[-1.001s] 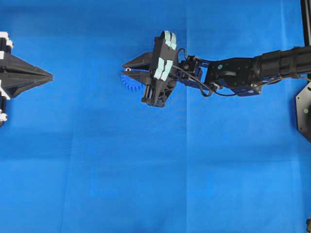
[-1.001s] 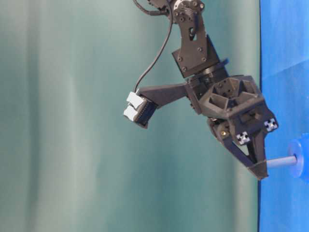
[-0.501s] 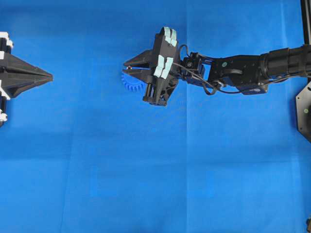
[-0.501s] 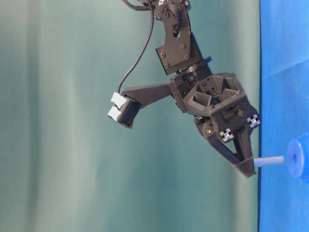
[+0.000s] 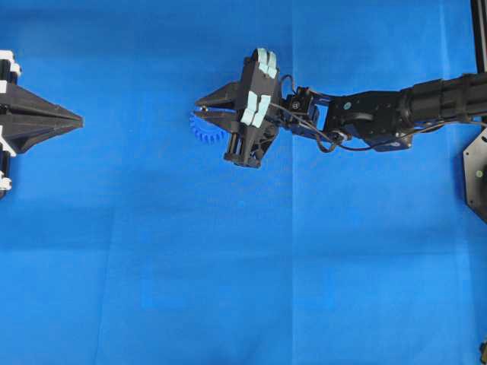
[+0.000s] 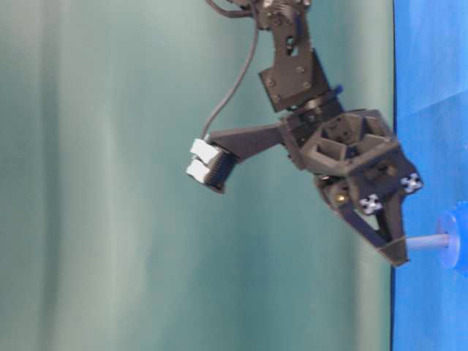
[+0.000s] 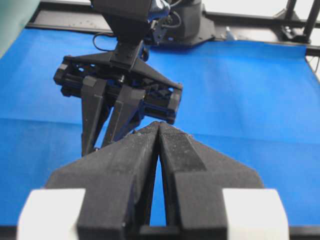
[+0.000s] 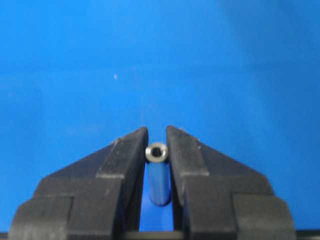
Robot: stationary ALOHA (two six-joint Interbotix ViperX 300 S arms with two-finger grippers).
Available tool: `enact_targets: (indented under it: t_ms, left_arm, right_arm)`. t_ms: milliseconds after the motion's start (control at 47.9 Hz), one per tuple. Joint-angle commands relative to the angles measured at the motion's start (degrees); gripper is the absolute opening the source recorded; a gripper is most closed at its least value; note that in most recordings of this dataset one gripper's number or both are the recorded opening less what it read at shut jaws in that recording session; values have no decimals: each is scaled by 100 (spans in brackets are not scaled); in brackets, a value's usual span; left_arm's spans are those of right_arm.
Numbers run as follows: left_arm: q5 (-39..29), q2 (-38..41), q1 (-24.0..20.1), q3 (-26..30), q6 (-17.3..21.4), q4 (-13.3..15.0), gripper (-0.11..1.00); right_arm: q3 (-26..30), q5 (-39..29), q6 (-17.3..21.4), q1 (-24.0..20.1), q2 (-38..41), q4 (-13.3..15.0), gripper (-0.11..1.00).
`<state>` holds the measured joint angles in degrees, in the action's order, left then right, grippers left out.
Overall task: Insert the shaft placed at a random location into the center hole of the small gear at another random location.
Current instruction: 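Lower the shaft into the gear's center hole with the right gripper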
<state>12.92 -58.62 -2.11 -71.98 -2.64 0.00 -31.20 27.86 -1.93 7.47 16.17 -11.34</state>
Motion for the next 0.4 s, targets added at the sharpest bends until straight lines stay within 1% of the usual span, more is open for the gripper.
enact_targets:
  t_ms: [0, 376]
  left_arm:
    - [44, 44, -9, 35, -9, -9, 0]
    - [53, 44, -9, 26, -9, -9, 0]
  right_arm:
    - [53, 70, 18, -26, -35, -26, 2]
    - [44, 114, 26, -26, 220, -105, 2]
